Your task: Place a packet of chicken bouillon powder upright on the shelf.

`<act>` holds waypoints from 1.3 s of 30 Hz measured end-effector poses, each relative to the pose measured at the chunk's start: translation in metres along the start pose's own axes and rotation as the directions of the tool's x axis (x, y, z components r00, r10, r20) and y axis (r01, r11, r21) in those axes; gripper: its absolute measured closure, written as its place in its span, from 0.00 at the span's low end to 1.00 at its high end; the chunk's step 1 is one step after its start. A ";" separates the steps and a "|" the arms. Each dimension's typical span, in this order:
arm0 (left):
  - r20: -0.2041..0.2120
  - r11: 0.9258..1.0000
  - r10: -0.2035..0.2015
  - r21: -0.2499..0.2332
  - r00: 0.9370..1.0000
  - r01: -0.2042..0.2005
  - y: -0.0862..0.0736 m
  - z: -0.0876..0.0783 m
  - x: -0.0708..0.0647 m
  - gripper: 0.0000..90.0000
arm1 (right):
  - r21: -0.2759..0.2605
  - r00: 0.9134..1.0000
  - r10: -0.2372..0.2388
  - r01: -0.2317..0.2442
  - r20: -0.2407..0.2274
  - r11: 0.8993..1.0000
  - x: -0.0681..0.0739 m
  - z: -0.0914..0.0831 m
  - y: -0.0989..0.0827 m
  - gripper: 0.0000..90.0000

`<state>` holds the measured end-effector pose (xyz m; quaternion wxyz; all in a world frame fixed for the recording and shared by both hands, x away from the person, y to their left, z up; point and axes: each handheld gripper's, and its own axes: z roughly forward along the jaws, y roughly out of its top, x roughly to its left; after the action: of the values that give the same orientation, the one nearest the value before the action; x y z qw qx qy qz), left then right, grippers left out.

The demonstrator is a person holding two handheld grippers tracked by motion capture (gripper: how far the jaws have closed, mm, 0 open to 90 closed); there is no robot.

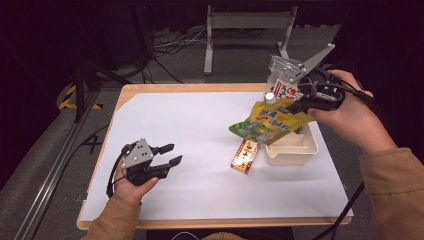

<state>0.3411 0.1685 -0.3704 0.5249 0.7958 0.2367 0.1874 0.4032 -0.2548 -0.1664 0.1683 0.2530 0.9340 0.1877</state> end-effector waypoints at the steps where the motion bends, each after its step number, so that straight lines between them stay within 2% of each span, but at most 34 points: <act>1: -0.002 1.000 -0.005 0.000 1.000 0.005 0.000 0.000 0.000 0.58 | 0.005 1.000 -0.003 0.003 0.005 1.000 -0.002 -0.001 -0.001 1.00; 18: -0.020 1.000 -0.028 0.008 0.999 0.028 -0.004 -0.001 0.005 0.58 | 0.087 0.996 0.050 -0.057 0.070 0.995 -0.022 -0.007 -0.012 1.00; 22: -0.020 1.000 -0.018 0.014 1.000 0.019 -0.004 0.000 0.004 0.58 | 0.096 0.995 0.059 -0.066 0.076 0.993 -0.026 -0.009 -0.015 1.00; 39: -0.019 1.000 -0.019 0.016 1.000 0.020 -0.005 0.001 0.004 0.58 | 0.167 0.991 0.073 -0.091 0.112 0.982 -0.033 -0.009 -0.022 1.00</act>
<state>0.3441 0.1719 -0.3751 0.5179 0.7959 0.2510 0.1880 0.4176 -0.2919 -0.1611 0.1871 0.3146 0.9252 0.0997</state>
